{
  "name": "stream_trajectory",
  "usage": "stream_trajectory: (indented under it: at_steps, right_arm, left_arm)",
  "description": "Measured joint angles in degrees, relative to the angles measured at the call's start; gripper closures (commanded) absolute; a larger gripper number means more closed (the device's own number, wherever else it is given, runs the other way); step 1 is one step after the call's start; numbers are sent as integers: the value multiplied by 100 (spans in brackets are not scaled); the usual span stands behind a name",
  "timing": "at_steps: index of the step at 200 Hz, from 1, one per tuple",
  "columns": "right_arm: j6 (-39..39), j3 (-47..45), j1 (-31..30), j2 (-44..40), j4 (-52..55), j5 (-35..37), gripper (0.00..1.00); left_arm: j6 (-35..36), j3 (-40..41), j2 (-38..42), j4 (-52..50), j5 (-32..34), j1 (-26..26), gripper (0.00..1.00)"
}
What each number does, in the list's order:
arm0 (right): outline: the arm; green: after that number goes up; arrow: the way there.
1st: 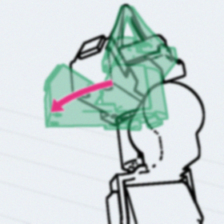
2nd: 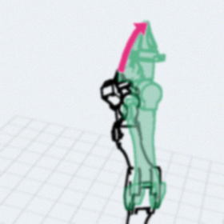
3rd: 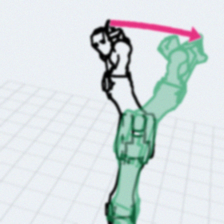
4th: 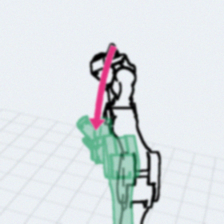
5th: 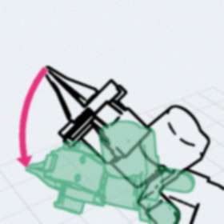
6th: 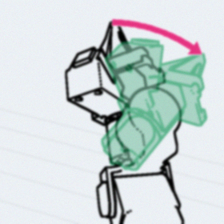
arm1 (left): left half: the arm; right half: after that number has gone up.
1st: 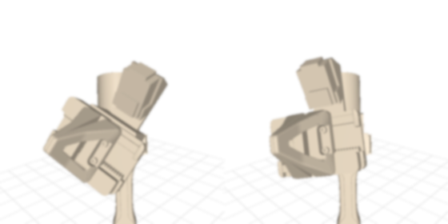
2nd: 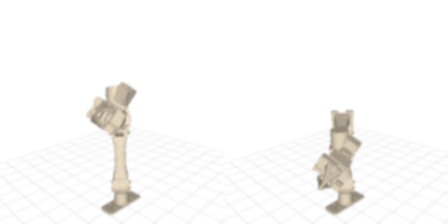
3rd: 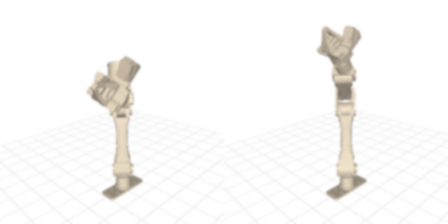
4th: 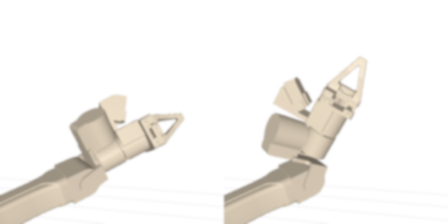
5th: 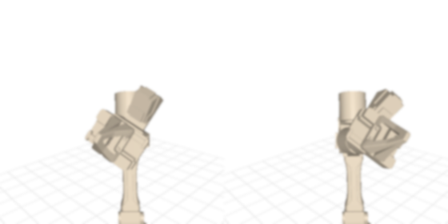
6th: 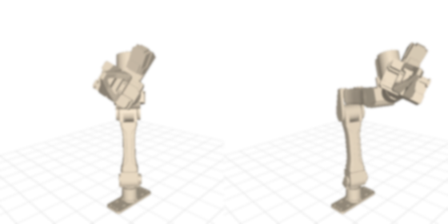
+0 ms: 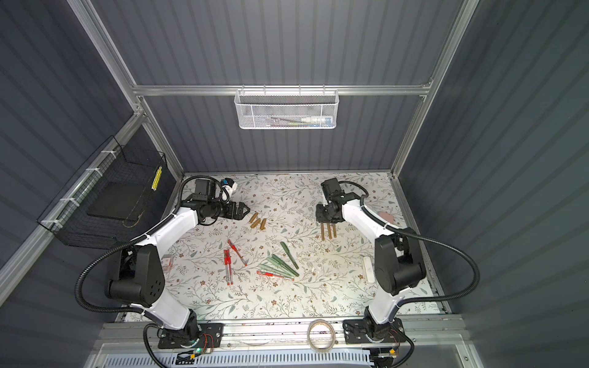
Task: Remove pen caps from pens
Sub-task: Place the pen at the center of the table, then pick up the pen from the center of the table.
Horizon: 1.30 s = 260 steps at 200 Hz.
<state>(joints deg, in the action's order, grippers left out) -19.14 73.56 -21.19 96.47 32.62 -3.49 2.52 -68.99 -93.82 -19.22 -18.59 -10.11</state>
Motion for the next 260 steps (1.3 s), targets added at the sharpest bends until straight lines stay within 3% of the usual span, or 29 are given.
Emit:
stream_trajectory:
  at_steps: [63, 132, 260]
  right_arm:
    - [-393, -540, -1462, -83, -57, 39, 62]
    - [-551, -304, -2317, 494, 179, 286, 63]
    - [-570, 26, -2660, 1412, 566, 529, 68]
  left_arm:
    - [-125, 0, 22, 2, -282, 136, 0]
    - [-236, 0, 22, 22, -382, 225, 0]
    - [-323, 0, 22, 149, -404, 271, 0]
